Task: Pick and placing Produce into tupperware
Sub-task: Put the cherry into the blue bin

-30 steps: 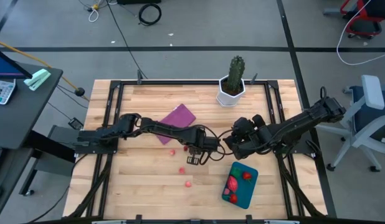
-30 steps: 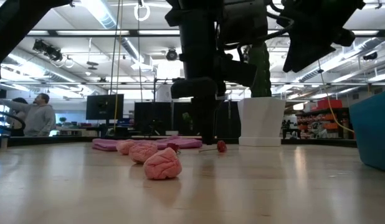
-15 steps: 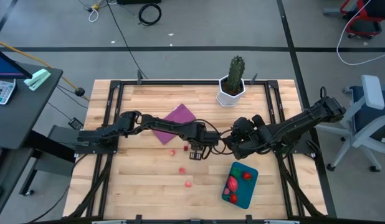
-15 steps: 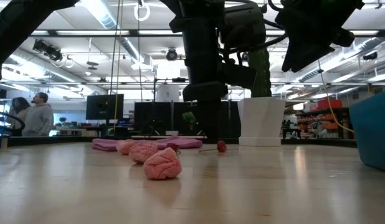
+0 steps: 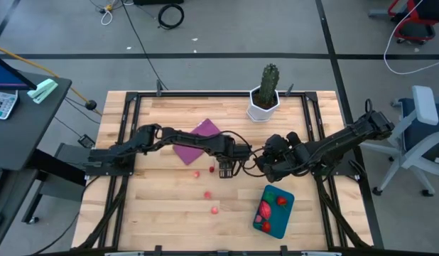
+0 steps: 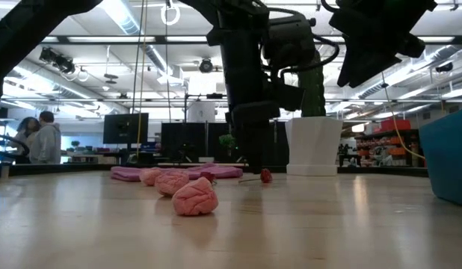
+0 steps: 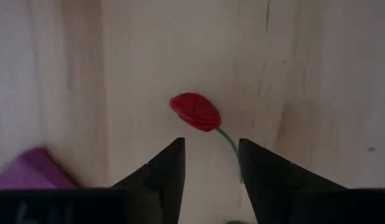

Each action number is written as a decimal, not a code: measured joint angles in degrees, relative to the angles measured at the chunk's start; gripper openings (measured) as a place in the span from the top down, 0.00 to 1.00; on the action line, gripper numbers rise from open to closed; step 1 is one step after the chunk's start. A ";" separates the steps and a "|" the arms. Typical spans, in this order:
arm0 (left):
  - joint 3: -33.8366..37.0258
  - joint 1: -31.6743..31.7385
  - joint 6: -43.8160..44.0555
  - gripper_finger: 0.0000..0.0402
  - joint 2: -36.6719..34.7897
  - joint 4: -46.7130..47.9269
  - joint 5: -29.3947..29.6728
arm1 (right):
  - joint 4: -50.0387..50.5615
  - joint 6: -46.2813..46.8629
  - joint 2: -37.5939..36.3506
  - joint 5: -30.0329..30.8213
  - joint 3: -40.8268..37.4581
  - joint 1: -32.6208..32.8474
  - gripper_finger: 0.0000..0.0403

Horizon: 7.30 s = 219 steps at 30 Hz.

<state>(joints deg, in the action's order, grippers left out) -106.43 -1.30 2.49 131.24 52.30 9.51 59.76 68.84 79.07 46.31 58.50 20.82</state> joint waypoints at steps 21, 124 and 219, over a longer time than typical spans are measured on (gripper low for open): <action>-0.11 0.43 2.64 0.68 2.23 -2.40 -3.64 | -0.17 -0.01 0.00 -1.48 0.00 0.00 0.56; -5.77 -17.30 -16.55 0.65 -2.14 -31.33 -3.16 | 6.05 -7.85 -19.74 -9.55 7.45 -2.27 0.56; 20.98 6.60 -0.18 0.65 -60.02 26.79 11.46 | -71.97 -64.00 38.42 -44.32 12.90 -19.40 0.39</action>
<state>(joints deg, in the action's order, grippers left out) -85.45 5.30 2.31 71.22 79.09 20.97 -12.21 4.84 117.49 1.99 71.40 1.41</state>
